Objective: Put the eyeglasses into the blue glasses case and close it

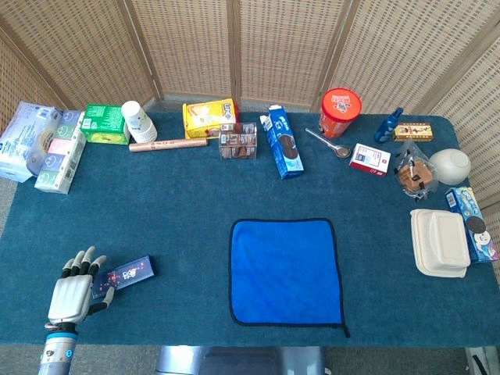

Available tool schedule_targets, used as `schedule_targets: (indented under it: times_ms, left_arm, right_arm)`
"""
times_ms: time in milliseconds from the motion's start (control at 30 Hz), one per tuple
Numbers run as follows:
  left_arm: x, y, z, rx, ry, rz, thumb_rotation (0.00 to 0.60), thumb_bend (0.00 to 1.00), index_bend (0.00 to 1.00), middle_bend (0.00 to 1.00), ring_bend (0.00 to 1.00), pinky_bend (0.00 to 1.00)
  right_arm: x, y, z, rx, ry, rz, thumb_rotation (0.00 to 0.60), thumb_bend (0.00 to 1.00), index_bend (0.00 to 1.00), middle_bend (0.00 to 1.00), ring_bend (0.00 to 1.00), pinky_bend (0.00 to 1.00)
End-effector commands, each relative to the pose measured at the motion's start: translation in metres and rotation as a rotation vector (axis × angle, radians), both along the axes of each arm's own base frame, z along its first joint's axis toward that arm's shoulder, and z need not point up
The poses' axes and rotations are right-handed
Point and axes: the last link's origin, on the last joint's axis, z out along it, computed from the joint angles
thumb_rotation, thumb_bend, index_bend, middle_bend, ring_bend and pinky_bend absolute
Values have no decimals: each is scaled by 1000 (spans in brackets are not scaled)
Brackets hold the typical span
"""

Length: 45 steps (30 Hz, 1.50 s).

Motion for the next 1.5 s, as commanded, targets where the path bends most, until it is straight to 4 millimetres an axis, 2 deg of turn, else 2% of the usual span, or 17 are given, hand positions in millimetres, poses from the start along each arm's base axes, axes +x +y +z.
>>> schedule_targets:
  times_ms: [33,633,933,1300,1500]
  left_arm:
    - [1,-2,-1,-6,5,-1,399,362,137,0,0,73]
    - [8,-3,-13,-56,-26,-20,398,359,164,0,0,61]
    - [14,11,-20,-54,10,-52,405,360,332,0,0,62]
    - [20,24,-20,-78,51,-68,406,363,363,0,0,63]
    - [31,41,-12,-82,59,-153,415,364,374,0,0,62]
  right_arm:
    - [0,0,0,1,0,2,342,334,0,126,0,138]
    - [-2,0,0,-1,-4,-6,343,333,0,126,0,139]
    - [-3,6,4,-15,-6,-14,344,333,0,126,0,139]
    - [-4,9,6,-25,-11,-22,341,332,0,126,0,141]
    - [-3,9,6,-32,-11,-19,343,334,0,126,0,141]
